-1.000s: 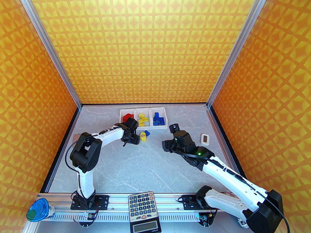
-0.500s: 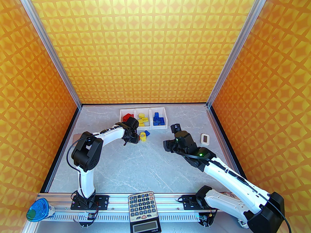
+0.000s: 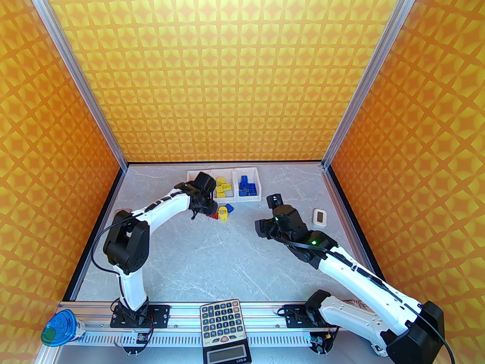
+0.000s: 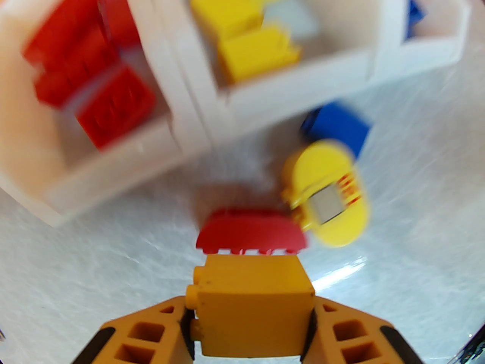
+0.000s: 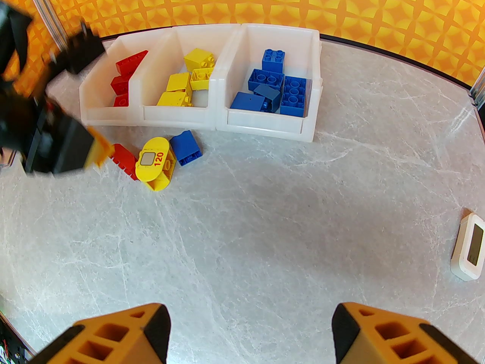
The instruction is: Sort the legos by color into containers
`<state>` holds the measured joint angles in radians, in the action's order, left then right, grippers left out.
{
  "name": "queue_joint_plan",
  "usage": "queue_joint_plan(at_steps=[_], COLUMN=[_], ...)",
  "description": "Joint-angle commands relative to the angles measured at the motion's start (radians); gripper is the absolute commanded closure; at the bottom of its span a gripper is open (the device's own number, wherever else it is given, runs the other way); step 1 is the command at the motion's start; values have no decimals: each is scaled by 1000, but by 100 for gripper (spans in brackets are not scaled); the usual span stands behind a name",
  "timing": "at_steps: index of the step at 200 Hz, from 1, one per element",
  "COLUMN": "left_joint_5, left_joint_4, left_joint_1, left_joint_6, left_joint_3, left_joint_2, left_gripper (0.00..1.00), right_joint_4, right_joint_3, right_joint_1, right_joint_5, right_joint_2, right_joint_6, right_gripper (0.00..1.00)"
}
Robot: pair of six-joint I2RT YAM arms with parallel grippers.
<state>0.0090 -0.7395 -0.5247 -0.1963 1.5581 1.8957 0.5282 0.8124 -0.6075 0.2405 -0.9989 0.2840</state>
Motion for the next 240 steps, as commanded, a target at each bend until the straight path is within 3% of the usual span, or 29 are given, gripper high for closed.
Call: queue_joint_plan(at_steps=[1, 52, 128, 143, 156, 173, 240], left_joint_5=[10, 8, -8, -9, -7, -4, -3], left_joint_4=[-58, -76, -96, -130, -148, -151, -24], left_joint_1=[-4, -1, 8, 11, 11, 11, 8], left_joint_6=[11, -48, -102, -106, -106, -105, -98], left_joint_3=[101, 335, 768, 858, 902, 894, 514], left_joint_2=[11, 144, 485, 545, 572, 562, 256], left_gripper=[62, 62, 60, 56, 43, 34, 31], right_joint_4=[25, 46, 83, 91, 96, 94, 27], right_joint_3=[-13, -49, -59, -61, -61, -65, -47], right_joint_1=[-2, -2, -2, -2, -1, -2, -2], right_joint_5=[16, -11, -18, -15, -13, -14, -36], right_joint_2=[41, 105, 164, 173, 177, 175, 70], right_joint_6=[21, 56, 73, 73, 71, 69, 52], right_gripper=[25, 25, 26, 26, 26, 25, 25])
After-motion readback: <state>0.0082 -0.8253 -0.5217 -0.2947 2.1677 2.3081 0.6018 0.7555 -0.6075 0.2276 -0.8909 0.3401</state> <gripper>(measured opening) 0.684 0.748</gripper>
